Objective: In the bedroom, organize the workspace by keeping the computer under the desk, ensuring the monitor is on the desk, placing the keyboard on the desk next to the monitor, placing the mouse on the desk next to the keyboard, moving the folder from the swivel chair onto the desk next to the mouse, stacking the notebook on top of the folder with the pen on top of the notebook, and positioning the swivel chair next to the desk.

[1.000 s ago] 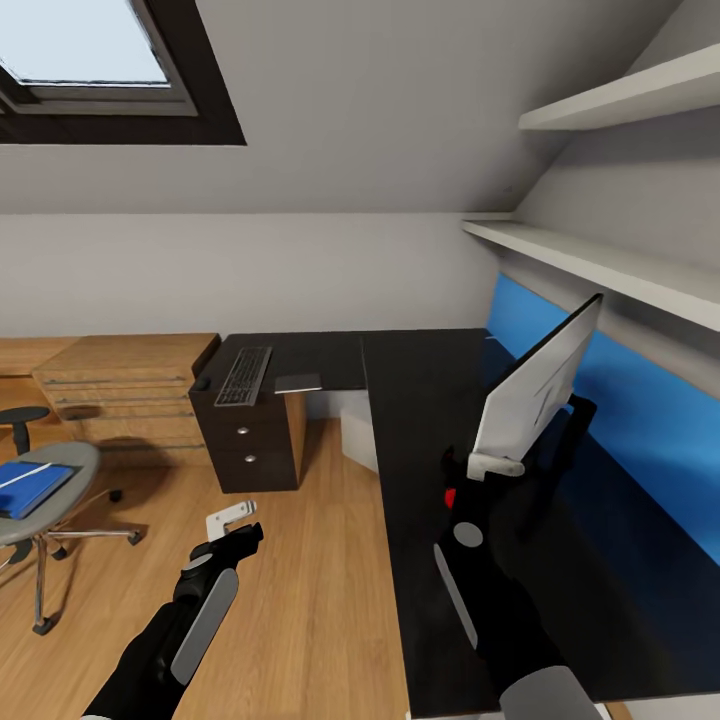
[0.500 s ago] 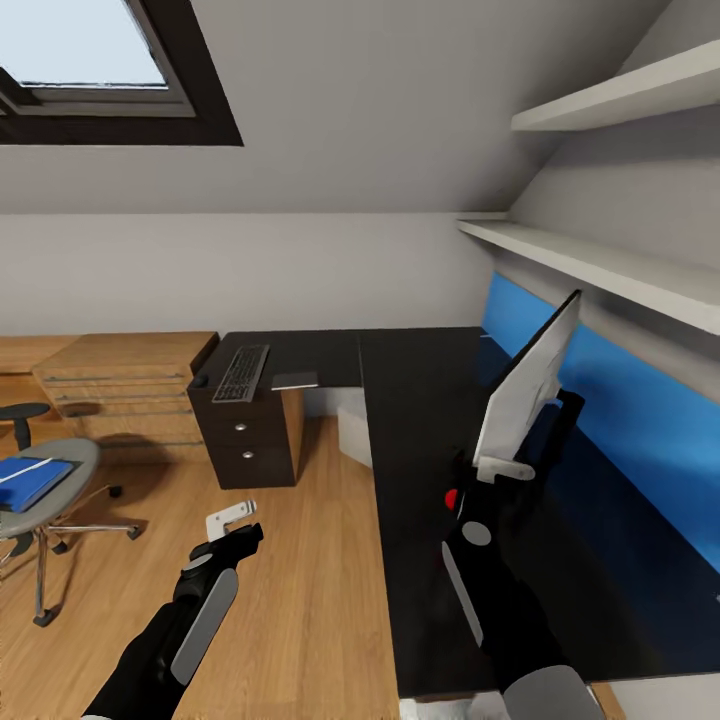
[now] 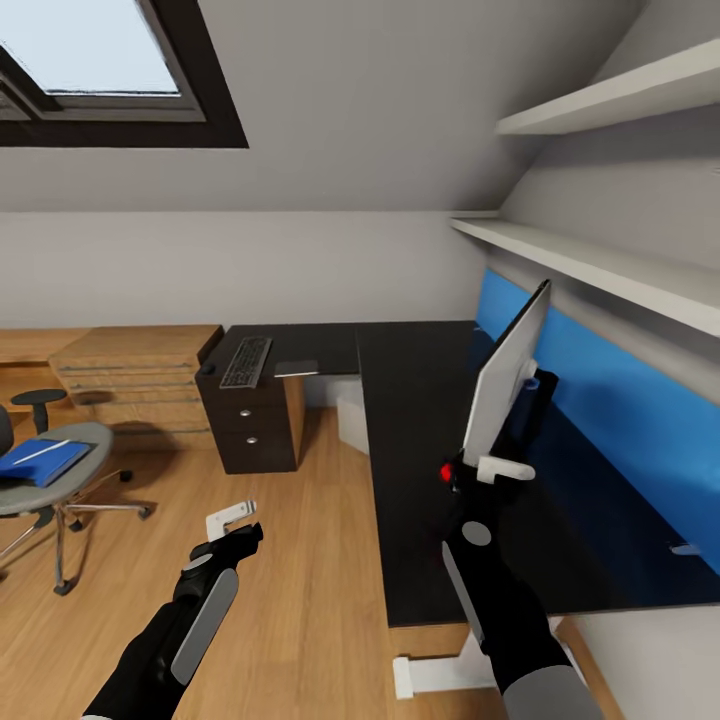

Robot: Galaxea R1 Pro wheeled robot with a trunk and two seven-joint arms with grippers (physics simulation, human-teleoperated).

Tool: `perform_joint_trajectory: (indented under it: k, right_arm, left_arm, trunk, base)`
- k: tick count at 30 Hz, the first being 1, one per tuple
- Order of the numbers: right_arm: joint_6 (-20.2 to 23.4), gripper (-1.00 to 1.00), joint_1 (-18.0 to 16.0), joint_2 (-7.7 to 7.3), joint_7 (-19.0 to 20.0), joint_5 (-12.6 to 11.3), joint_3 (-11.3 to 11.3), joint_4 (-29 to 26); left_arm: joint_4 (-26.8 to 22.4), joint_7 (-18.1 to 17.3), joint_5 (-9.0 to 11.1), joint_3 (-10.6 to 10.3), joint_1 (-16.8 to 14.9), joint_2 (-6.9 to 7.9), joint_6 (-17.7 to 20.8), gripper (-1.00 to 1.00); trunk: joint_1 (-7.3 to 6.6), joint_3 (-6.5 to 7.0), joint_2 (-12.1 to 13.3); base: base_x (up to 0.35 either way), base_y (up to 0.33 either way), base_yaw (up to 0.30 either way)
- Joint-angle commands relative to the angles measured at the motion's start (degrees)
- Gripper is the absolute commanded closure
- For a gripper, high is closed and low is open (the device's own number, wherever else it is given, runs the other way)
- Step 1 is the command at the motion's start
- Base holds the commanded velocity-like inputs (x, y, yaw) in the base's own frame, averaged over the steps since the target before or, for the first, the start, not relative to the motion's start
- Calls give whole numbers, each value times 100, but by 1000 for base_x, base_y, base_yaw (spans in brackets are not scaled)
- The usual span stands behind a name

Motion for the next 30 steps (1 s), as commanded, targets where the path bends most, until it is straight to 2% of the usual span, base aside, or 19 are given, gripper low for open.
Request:
perform_joint_trajectory:
  k: [1,12,22,30]
  right_arm:
    - [37,-100,-4,0,-27,46,4,0]
    - [30,-100,-4,0,-25,46,4,0]
    - [-14,-100,-4,0,-15,31,44,-8]
    - [-20,-100,-4,0,-16,36,46,-9]
  left_arm:
    - [-9,57,44,-19,-5,7,12,-100]
    - [-9,59,46,-14,-5,7,12,-100]
    - [-9,37,56,-19,-5,7,12,-100]
    - [-9,44,57,-18,-5,7,13,-100]
  trunk:
    - [-2,-9,-8]
    - [-2,-9,-8]
    - [-2,-9,-8]
    - [-2,-9,-8]
  base:
    - [-311,-134,0]
    - [-75,-245,0]
    - [45,258,0]
    - [50,118,0]
